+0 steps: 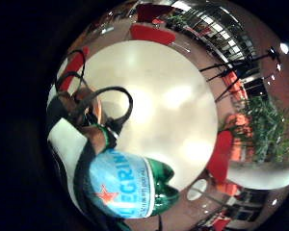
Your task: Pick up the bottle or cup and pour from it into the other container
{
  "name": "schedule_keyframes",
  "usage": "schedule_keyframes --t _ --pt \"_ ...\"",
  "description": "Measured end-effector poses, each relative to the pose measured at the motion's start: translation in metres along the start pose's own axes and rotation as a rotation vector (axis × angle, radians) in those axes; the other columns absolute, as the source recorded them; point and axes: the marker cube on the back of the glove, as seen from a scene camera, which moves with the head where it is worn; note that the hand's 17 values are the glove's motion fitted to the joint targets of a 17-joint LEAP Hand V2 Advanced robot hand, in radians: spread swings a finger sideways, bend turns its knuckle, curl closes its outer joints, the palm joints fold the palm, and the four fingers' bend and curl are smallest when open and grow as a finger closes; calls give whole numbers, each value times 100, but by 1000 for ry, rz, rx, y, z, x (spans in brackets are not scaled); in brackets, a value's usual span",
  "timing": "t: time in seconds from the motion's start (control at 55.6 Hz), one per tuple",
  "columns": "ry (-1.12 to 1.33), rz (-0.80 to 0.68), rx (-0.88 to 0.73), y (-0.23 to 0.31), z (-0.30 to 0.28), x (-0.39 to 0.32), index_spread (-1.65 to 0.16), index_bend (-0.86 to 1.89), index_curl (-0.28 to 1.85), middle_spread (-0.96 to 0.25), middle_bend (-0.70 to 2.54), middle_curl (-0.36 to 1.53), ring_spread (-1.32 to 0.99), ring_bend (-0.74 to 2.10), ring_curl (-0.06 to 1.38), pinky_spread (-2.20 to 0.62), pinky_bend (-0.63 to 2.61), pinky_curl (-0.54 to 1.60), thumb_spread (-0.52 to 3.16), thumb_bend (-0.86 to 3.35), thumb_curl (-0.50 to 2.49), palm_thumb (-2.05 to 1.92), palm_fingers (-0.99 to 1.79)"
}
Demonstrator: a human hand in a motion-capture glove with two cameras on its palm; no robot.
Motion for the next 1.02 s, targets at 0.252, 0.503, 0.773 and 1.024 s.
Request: schedule_keyframes --t 0.252,0.503,0.773,1.024 --pt "434 -86 -179 -17 24 -48 -26 16 42 -18 38 48 -17 63 44 -2 37 37 37 -4 66 93 124" --pt "620 -180 -276 -21 44 -85 -25 16 42 -17 39 48 -17 63 43 -2 36 37 37 -4 66 92 124" --pt "671 -147 -275 -20 44 -92 -25 16 42 -17 39 48 -17 63 43 -2 36 37 37 -4 66 92 124" --pt "472 -356 -334 0 32 -94 -25 16 42 -17 39 48 -17 63 43 -2 36 37 37 -4 66 91 124"
